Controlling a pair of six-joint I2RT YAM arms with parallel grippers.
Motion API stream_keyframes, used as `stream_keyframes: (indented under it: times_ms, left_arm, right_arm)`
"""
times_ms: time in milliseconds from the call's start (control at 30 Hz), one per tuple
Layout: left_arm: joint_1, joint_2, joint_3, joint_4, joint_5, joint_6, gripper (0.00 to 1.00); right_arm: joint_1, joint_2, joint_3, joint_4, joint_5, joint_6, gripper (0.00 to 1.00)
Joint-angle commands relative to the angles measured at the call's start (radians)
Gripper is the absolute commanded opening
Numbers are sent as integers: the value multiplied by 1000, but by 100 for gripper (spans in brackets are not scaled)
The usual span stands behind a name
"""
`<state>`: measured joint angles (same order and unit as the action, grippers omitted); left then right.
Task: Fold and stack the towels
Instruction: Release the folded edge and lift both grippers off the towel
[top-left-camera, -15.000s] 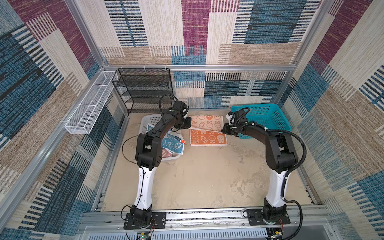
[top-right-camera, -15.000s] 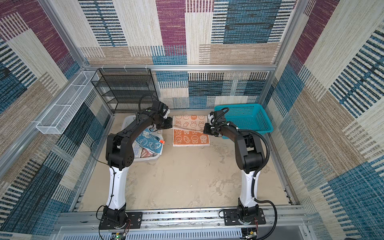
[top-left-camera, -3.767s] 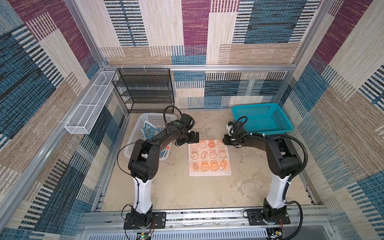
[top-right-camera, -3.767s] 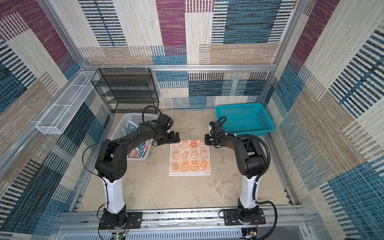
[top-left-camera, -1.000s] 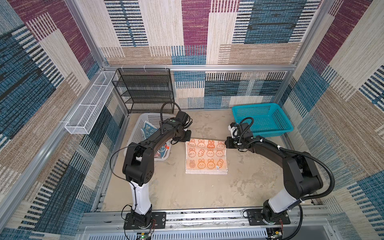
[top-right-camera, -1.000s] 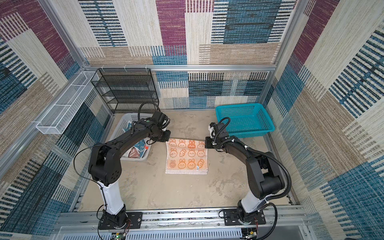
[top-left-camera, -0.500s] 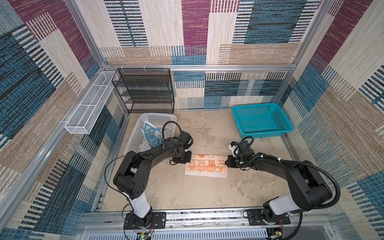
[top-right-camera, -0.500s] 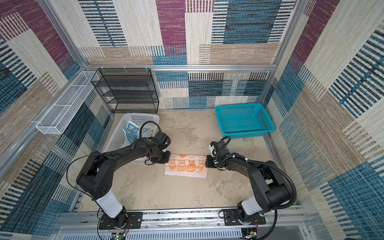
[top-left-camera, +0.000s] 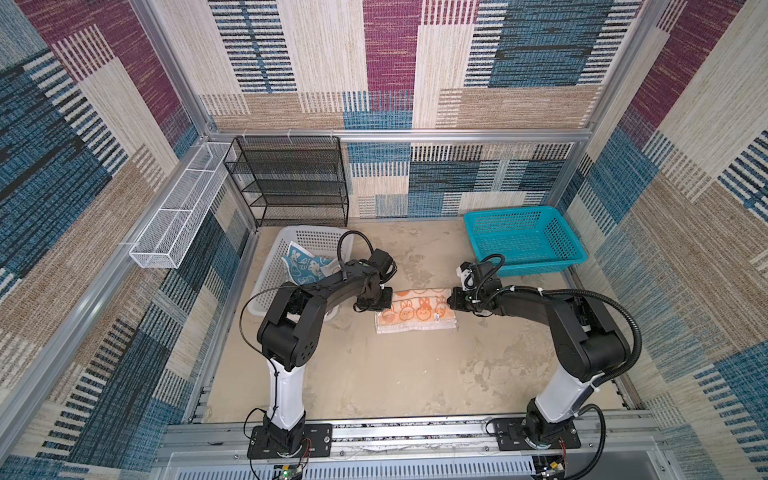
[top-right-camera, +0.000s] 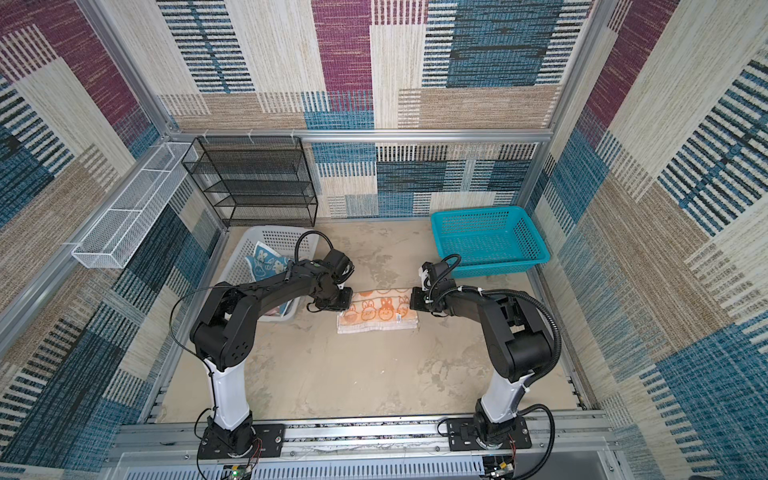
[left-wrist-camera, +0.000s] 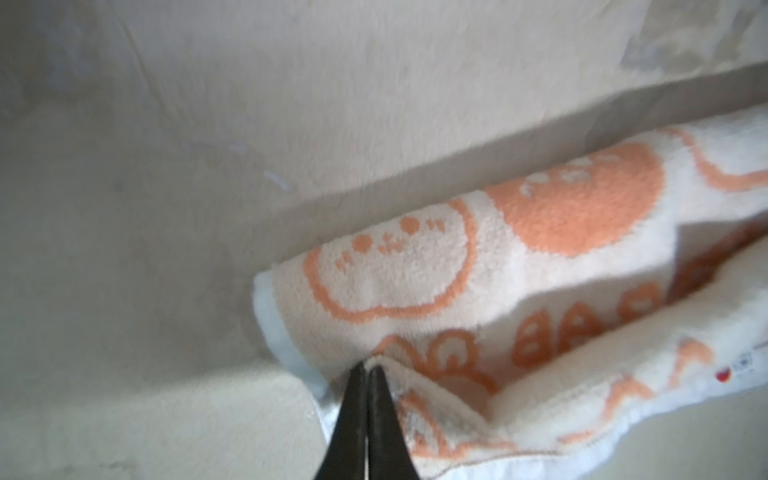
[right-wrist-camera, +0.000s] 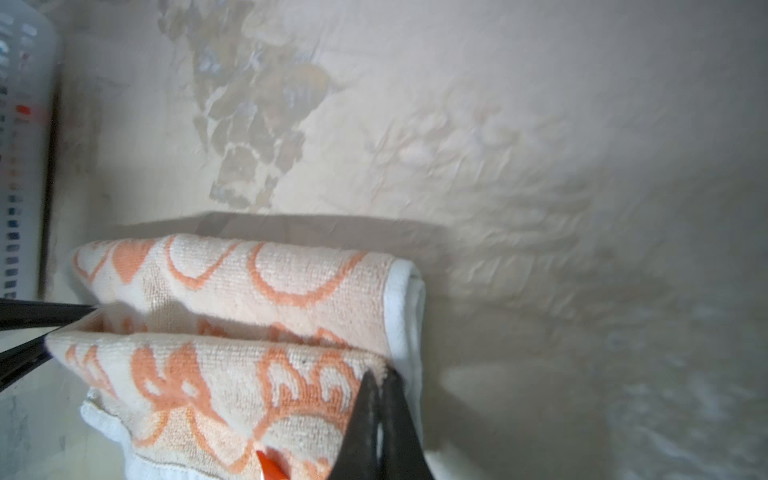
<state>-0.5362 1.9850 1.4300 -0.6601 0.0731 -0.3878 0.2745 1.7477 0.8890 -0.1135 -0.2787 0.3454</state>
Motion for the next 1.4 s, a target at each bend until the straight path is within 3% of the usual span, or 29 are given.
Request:
stream_keyframes:
  times_ms: [0, 167, 533, 1067, 1200, 1367]
  left_arm:
    - [8, 1, 65, -62, -48, 41, 0]
    - [10, -41, 92, -100, -79, 53, 0]
    - [1, -151, -67, -38, -46, 10, 0]
    - [-33, -113, -137, 23, -23, -14, 0]
    - [-34, -123, -140, 27, -22, -14, 16]
    - [-43, -165, -141, 28, -21, -16, 33]
  right_arm:
    - [-4, 5, 50, -115, 69, -30, 4]
    - [-3, -53, 63, -154, 80, -41, 4]
    - [3, -160, -55, -131, 38, -30, 5]
    - [18, -155, -120, -90, 32, -8, 11]
    - [19, -162, -115, -96, 23, -12, 18]
    - [25, -196, -97, -123, 30, -12, 45]
